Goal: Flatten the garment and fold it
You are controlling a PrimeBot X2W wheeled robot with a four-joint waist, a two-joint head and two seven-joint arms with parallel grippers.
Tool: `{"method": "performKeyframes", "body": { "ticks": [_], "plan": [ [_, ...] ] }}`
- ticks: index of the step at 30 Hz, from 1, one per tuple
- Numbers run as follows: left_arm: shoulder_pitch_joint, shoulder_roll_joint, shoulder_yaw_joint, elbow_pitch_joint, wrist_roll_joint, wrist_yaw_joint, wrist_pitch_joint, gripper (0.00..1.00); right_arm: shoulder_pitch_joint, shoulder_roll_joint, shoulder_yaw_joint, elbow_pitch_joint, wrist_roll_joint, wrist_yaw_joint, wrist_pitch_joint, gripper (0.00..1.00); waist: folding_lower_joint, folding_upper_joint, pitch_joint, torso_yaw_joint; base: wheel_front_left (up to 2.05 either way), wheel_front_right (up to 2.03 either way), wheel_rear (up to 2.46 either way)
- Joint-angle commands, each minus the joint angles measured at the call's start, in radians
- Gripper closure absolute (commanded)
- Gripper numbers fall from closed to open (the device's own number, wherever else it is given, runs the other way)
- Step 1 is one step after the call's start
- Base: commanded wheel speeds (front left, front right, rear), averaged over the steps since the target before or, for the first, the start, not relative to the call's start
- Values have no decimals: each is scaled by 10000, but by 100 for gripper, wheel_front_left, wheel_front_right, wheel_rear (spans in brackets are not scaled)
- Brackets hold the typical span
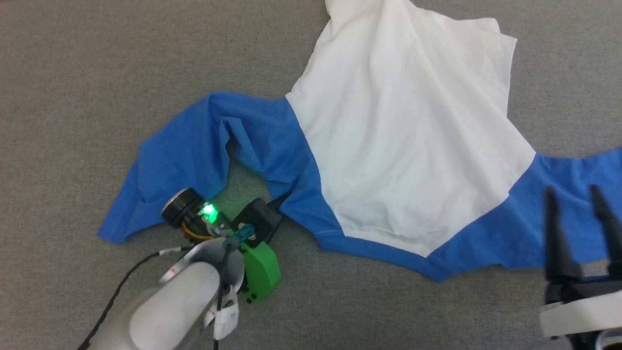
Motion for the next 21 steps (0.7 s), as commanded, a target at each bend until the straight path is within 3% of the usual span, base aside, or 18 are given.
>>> {"method": "performKeyframes", "body": {
  "ticks": [1, 4, 7, 12, 16, 21],
  "plan": [
    [379, 184, 184, -210, -231, 244, -127, 100, -67, 16, 295, -181, -209, -13, 435, 0, 0, 0, -218, 0, 0, 0, 0],
    [844, 399, 383, -888, -427, 602, -146, 100, 138, -306, 899, -346, -642, -13, 1878, 0, 0, 0, -389, 85, 0, 0, 0],
    [1167, 579, 447, -1534, -537, 809, -52, 100, 488, -1238, 1277, -435, -598, -13, 3575, 0, 0, 0, -437, 167, 0, 0, 0],
    [1330, 654, 427, -2156, -595, 950, 93, 100, 853, -2682, 1480, -561, -241, -13, 5479, 0, 0, 0, -301, 249, 0, 0, 0],
    [1324, 675, 400, -2409, -600, 1004, 186, 100, 971, -3490, 1611, -545, 10, -13, 6186, 0, 0, 0, -97, 327, 0, 0, 0],
    [1275, 725, 423, -2597, -609, 1079, 246, 100, 884, -3802, 1621, -284, 205, -13, 6290, 0, 0, 0, 194, 473, 0, 0, 0]
  ]
}}
